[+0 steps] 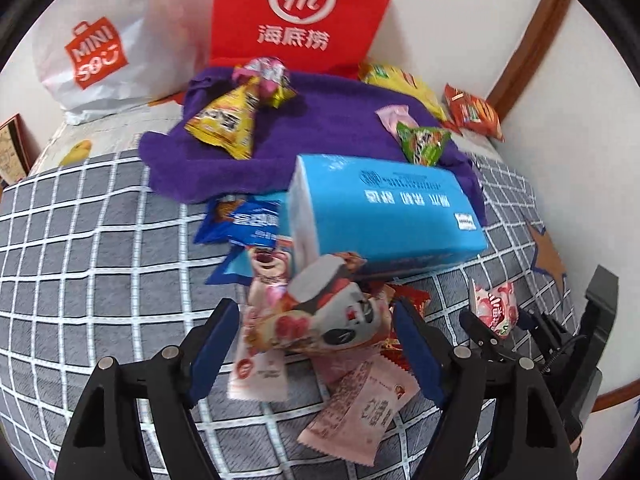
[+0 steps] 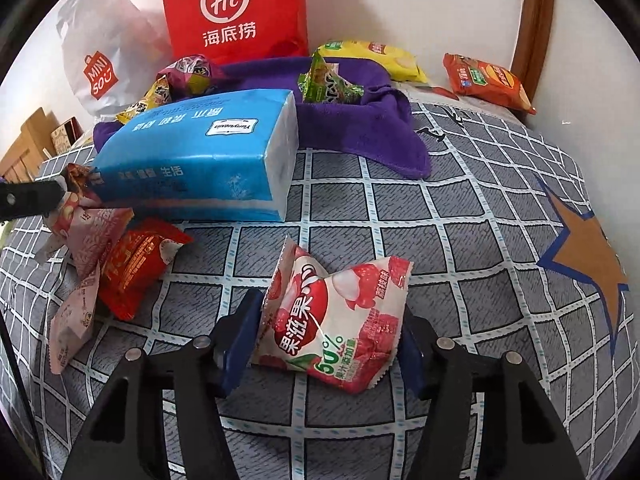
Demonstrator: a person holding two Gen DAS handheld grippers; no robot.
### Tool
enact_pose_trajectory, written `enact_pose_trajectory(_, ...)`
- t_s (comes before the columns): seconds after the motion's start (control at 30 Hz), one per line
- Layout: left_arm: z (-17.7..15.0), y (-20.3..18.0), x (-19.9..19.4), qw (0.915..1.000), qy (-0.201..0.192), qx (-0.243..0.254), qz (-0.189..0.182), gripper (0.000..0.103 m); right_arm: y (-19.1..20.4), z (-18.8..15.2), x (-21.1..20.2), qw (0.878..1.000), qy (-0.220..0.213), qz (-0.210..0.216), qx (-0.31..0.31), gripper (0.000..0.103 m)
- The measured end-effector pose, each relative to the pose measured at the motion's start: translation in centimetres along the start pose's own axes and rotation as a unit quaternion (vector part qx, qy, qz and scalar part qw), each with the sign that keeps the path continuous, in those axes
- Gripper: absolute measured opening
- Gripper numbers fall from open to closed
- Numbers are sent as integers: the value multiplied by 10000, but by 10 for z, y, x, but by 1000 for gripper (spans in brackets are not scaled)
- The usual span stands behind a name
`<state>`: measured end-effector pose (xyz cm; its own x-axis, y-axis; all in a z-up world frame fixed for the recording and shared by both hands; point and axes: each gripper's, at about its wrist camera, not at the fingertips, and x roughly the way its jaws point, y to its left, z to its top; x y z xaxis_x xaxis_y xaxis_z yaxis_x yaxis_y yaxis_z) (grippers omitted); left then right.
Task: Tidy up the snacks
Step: 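Move the right gripper to the red-white lychee packet while the left gripper approaches the white strawberry packet, then grasp the lychee packet with the right gripper while the left gripper grasps the white strawberry packet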
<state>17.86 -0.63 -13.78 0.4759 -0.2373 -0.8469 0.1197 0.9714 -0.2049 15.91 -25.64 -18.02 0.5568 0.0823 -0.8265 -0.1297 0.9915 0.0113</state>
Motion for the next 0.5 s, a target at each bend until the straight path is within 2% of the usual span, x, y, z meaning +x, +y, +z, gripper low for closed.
enact_pose_trajectory(0.17,-4,-7,16,9998,142,51,130,76,0,-1,1,9999,-108,-8,-10,65)
enact_pose_trajectory(0.23,-5,-10,19,9998,129,51,161,70,-1,0,2,9999,-118,36,-9,66)
enact_pose_trajectory(0.27,-5,-10,19,9998,135,23,132,62,-2,0,2,9999,-124,50,-11,66)
enact_pose_trajectory(0.33,-6,-10,17,9999,136,11,74,61,-2,0,2,9999,-130,66,-14,65)
enact_pose_trajectory(0.37,-6,-10,14,9999,100,26,51,54,-2,0,2,9999,-130,66,-28,65)
enact_pose_trajectory(0.5,-6,-6,1,10000,28,18,-85,52,-7,0,0,9998,-122,178,33,62)
